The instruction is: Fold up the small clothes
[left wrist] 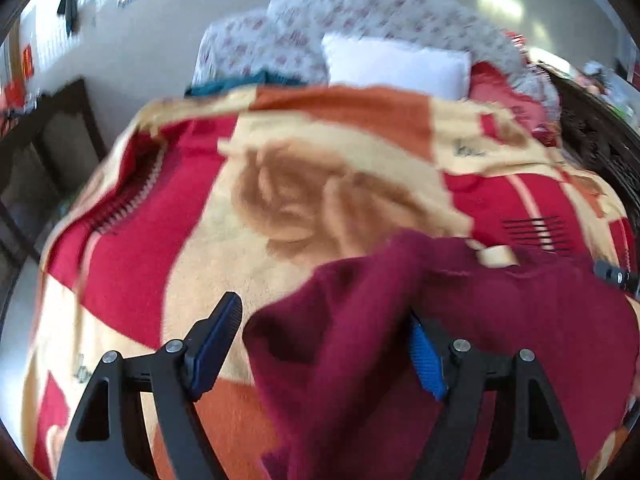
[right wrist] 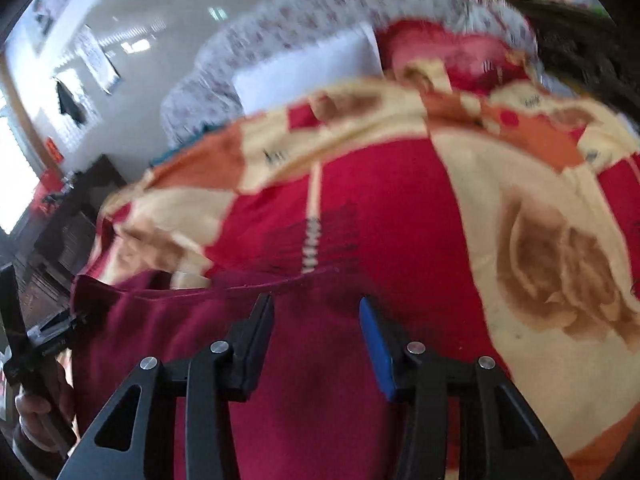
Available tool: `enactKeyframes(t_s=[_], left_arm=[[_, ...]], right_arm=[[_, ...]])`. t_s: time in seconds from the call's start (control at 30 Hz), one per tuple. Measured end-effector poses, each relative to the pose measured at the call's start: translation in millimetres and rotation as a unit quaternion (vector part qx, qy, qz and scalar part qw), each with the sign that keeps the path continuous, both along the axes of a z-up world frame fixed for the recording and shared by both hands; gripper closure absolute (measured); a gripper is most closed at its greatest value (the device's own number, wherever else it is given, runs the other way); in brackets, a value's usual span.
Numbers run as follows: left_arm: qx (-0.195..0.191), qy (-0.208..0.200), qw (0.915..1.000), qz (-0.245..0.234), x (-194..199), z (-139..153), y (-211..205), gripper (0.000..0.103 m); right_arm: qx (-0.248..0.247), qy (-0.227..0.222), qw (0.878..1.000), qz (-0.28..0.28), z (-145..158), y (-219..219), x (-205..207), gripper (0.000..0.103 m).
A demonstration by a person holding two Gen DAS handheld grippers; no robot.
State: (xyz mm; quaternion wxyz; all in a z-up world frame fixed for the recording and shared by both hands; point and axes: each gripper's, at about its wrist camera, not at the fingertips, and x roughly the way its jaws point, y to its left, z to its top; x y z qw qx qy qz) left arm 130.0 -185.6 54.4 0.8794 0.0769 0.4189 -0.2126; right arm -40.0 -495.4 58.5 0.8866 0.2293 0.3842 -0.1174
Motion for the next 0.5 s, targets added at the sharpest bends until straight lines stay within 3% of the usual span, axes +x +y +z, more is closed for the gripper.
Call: enactKeyframes(t_s=[0.07, 0.27, 0.4, 0.5], left_arm=[[-0.015, 0.014, 0.9998, 0.004, 10, -8, 5, 0.021], [-0.031, 0.011, 0.9993, -0.019, -20, 13, 35, 0.021], [-0.056, -0.002, 0.9971, -0.051, -63, 27, 72, 0.021], [-0.064, 0.0, 0.9951, -0.075, -96, 27, 98, 0.021]], right_arm=[[0.002, 0.029, 1.0, 0.006, -17, -3, 10, 0.055], [-0.016, -0.013, 1.0, -0.002, 14, 16, -20, 0.053], [0.043, -0.057, 0.996, 0.054, 31, 50, -38, 0.04], [0.052, -0.052, 0.99, 0.119, 32, 96, -35, 0.039]])
